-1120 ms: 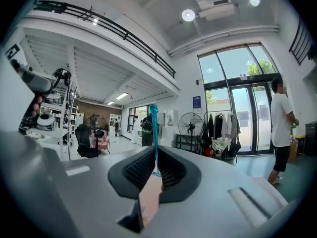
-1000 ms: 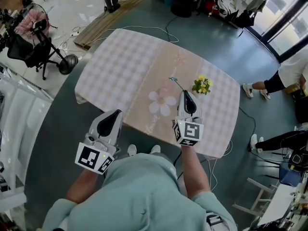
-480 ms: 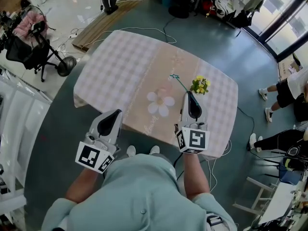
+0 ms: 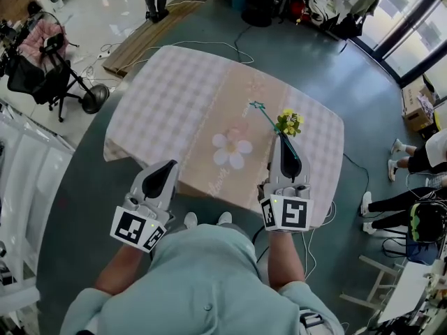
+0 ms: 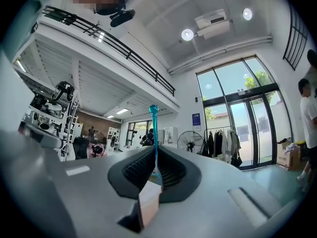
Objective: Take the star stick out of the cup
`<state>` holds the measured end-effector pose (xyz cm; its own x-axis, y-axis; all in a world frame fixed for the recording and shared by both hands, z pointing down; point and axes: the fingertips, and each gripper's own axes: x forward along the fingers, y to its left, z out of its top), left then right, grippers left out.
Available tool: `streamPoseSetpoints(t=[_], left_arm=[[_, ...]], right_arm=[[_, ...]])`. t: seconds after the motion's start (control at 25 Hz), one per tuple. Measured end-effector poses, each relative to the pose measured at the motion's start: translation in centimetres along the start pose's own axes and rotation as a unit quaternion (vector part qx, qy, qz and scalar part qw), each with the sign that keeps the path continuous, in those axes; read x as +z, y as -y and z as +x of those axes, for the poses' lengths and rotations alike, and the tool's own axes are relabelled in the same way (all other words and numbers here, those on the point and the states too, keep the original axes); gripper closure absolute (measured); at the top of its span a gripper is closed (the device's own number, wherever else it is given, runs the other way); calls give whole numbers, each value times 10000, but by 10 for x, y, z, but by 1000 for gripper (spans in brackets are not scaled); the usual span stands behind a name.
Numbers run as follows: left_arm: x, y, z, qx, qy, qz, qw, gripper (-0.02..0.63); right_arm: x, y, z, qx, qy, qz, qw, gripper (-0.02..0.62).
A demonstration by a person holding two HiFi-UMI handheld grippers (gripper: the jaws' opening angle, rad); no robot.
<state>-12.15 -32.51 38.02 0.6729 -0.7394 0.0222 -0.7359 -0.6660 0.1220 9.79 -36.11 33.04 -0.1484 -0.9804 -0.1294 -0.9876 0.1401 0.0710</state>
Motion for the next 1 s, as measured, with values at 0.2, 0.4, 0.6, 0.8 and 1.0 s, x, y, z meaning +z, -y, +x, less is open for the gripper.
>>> streamPoseSetpoints(t=[0.2,0.4,0.6,0.8,1.0], left_arm=[[0,0,0,-15,-2,-3,10000,601],[-1,1,-1,-43,1,-9,10000,601],[-2,2,-2,-64,-1,-3,10000,601],[-1,3,-1,-88,7,3,10000,601],[1,3,0,-98,0,3,10000,601]], right_arm=[[16,-1,-6,26,96,-80,9999,584],[28,-6,-12,54,190,-132,9997,584],[31,-8,-15,73,231,-120,9996,584],[35,-9,-17,71,254,-147,9995,584],[38,-9,-16,80,258,-166,9995,584]])
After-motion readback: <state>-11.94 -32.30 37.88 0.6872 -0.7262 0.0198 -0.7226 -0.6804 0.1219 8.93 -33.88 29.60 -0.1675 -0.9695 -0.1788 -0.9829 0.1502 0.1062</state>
